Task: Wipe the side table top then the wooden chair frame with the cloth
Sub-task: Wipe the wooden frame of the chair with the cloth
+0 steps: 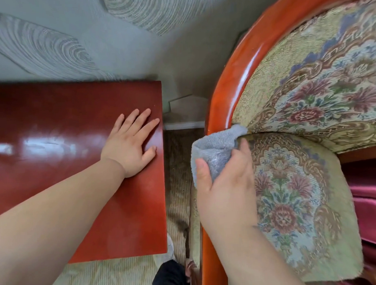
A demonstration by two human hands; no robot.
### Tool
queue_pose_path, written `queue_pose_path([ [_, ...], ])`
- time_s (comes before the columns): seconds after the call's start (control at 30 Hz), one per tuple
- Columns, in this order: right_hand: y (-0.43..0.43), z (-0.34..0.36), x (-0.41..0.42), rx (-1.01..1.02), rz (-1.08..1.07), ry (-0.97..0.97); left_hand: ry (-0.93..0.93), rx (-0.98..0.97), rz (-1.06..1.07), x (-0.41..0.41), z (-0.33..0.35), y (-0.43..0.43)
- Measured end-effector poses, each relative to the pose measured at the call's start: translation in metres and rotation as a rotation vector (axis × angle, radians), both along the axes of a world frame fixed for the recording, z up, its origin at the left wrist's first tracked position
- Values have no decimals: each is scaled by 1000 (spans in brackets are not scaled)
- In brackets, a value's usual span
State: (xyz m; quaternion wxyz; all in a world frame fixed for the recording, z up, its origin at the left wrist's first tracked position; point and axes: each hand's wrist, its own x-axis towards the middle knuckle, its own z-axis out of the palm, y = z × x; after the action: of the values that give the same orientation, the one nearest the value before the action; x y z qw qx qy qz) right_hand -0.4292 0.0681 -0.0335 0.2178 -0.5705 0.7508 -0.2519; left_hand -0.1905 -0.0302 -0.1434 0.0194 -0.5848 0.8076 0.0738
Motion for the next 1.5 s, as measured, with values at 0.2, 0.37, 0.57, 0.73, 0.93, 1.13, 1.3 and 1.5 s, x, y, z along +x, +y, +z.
queue_pose_path([
  [0.2,21,8,-4,-18,332,114,-11,56,159,-13,5,12],
  [0.37,10,8,-32,-44,672,285,82,79,484,-58,1,57],
  [0.57,-93,15,-81,-402,875,488,38,35,519,-67,-4,80],
  [0.73,-98,12,-88,-415,897,396,43,-8,519,-70,-4,81],
  [0.93,-85,8,-95,-431,1158,426,52,-22,530,-70,-1,80],
  [1.13,-141,24,-96,-626,925,579,34,-21,532,-71,-2,80],
  [1.3,-84,2,-79,-440,909,423,24,-18,529,-71,-2,81],
  [1.5,-85,6,-94,-507,1115,530,28,-12,525,-71,-2,82],
])
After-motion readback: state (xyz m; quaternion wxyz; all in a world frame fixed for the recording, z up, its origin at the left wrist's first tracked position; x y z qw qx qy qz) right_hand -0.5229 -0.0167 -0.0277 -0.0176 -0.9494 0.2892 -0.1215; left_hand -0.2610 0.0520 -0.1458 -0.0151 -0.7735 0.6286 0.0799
